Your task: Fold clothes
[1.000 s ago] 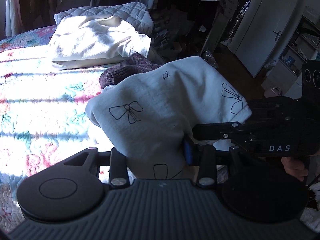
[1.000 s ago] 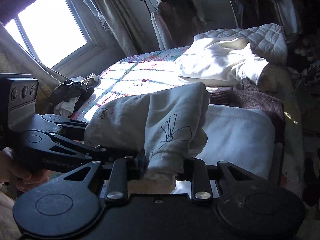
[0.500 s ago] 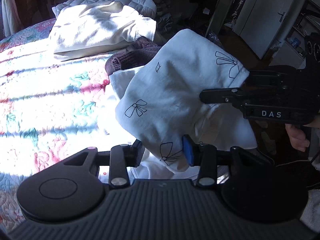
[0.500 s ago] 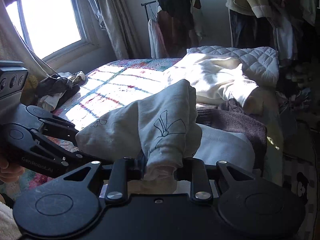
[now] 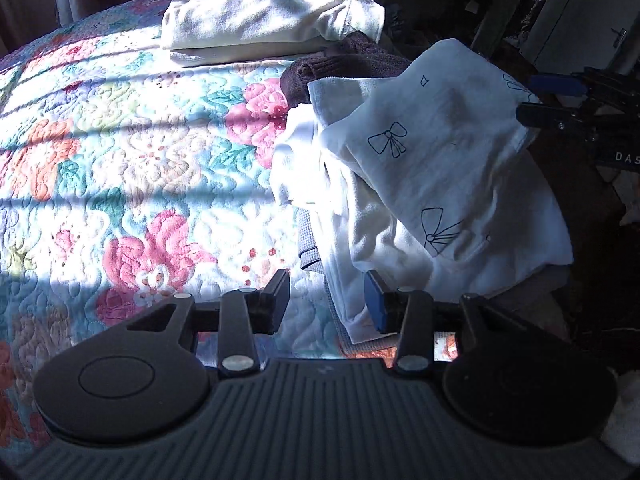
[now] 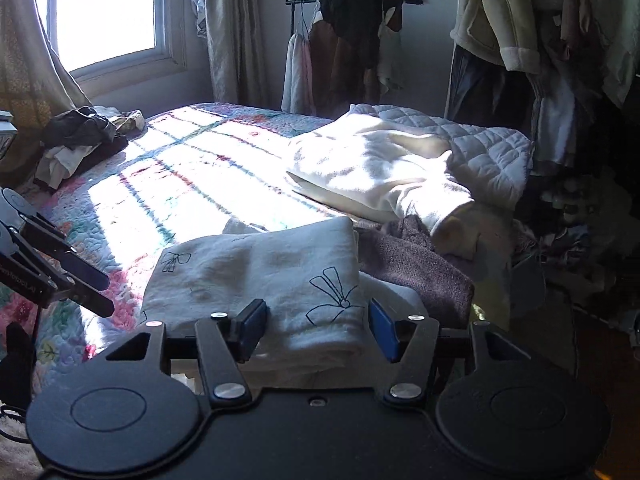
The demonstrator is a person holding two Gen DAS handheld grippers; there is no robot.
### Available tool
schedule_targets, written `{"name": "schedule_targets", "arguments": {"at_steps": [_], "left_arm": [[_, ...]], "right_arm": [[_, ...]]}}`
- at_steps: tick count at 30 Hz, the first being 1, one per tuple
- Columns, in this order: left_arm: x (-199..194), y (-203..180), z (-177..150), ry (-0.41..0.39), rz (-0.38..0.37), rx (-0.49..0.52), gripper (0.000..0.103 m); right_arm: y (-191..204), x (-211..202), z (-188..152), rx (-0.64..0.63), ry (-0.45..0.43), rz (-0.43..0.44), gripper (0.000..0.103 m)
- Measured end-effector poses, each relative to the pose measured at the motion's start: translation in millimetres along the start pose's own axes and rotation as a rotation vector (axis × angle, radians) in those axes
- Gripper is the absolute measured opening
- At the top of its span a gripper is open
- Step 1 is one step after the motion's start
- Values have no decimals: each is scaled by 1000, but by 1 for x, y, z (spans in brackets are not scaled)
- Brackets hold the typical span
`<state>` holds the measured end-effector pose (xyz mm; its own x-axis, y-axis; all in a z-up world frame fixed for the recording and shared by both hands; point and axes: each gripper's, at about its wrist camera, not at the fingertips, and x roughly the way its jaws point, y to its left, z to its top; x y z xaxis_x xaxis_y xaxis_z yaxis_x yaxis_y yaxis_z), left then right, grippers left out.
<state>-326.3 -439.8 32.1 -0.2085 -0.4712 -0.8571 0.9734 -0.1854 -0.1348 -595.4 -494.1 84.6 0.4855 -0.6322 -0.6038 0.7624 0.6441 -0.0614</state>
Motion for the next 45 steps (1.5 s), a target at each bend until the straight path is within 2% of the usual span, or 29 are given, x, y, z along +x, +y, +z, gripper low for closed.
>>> {"name": "schedule_targets", "arguments": {"at_steps": [1,2,3,4,9,12,13,15,16,17,19,21,22,23,25,28,30,38,45], "left_arm": [[-3,-2,-5,7,15,16,40],[-5,-3,-8,8,17,22,40],[-8,-3,-9,7,11,23,40],[-12,-4,-9,-2,6,24,40],[-21,-14,19,-121,-23,37,40],[-21,-22,28,-150,-45,40,40],[-20,-23,31,-158,-46,37,40],[-17,-26,35,-166,-54,37,40],[-17,-27,37,-175,-60,43,40],[-16,-29,39,-189,-62,53,40],[-14,-30,44,-209,-75,67,40],[-10,-30,49,-217,-97,64,40],[-7,-31,52,-217,-105,62,40],[-3,-31,54,-211,-112,66,40],[6,-34,56,-204,-116,80,40],[20,-34,57,-171,-144,66,40],[28,-35,56,-148,-138,66,40],[32,-33,52,-103,-114,61,40],[22,-40,47,-107,-97,100,41]], "right_arm": [[0,-2,1,-12,-5,3,62],[0,-5,1,-23,-9,6,54],[0,-7,2,-35,-14,9,41],[0,-9,2,-46,-19,12,22],[1,-20,5,-104,-42,27,27],[1,-18,8,-112,-34,49,45],[0,-13,8,-109,-12,32,56],[-6,-3,3,-88,26,-19,58],[-12,-1,-1,-54,30,-20,58],[-20,1,-4,8,33,17,58],[-33,8,-12,149,47,141,58],[-30,16,-21,203,54,241,48],[-26,18,-21,189,53,252,38],[-20,18,-19,160,51,249,32],[-10,19,-15,102,48,242,28],[6,21,-9,16,42,232,27],[11,23,-6,-25,45,219,27],[1,20,-1,-34,76,174,37],[-4,5,12,-49,46,134,44]]}}
